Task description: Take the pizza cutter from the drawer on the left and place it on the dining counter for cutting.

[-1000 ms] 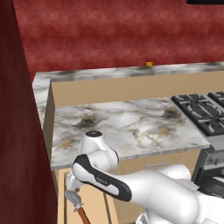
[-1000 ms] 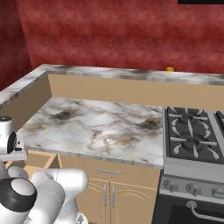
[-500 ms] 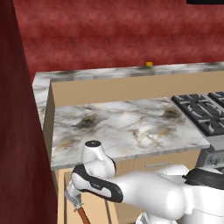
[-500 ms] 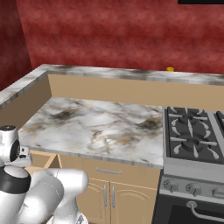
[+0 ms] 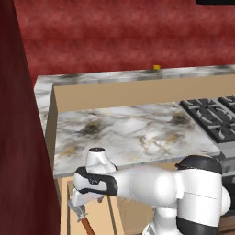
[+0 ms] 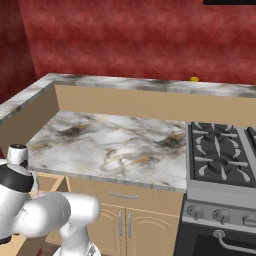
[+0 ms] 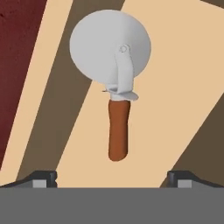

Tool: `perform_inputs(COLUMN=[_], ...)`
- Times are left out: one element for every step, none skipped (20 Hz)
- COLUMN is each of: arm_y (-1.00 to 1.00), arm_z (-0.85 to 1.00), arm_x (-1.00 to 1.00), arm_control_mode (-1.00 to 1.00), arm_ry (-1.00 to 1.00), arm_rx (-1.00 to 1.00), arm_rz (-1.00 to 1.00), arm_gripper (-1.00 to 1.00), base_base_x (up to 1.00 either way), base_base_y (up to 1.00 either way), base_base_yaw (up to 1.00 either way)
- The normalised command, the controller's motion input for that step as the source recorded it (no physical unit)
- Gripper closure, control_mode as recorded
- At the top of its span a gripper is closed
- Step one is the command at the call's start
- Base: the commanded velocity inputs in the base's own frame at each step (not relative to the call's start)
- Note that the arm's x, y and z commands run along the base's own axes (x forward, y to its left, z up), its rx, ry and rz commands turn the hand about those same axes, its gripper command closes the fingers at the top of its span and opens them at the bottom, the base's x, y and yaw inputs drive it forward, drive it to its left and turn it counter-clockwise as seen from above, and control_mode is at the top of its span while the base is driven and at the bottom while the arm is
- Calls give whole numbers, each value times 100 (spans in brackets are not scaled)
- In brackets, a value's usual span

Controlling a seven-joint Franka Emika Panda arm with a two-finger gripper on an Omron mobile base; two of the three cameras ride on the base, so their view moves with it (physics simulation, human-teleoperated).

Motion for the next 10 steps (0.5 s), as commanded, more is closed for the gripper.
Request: perform_inputs(arm_y=[14,13,12,15,13,9,8,11,2,0], arm_z=[-24,-23,-23,-21,-19,-21,-15,-29,-20,-14], arm_x=[0,0,0,0,0,0,0,2,0,0], arm_control_mode=[-100,-100,-100,-100,-100,-100,-100,-100,-100,-100], arm_ry=[7,5,1,0,0,0,0,0,0,0], arm_rx=[-6,-6,-8,-10,-10,-11,-9,-15,-11,-9], arm_rz=[0,0,0,0,0,0,0,0,0,0], arm_gripper=[-100,-100,-100,-100,-100,-100,-100,-100,-100,-100], base_base_x=[0,0,0,0,0,0,0,0,0,0], base_base_y=[0,0,0,0,0,0,0,0,0,0], base_base_yaw=[0,0,0,0,0,0,0,0,0,0])
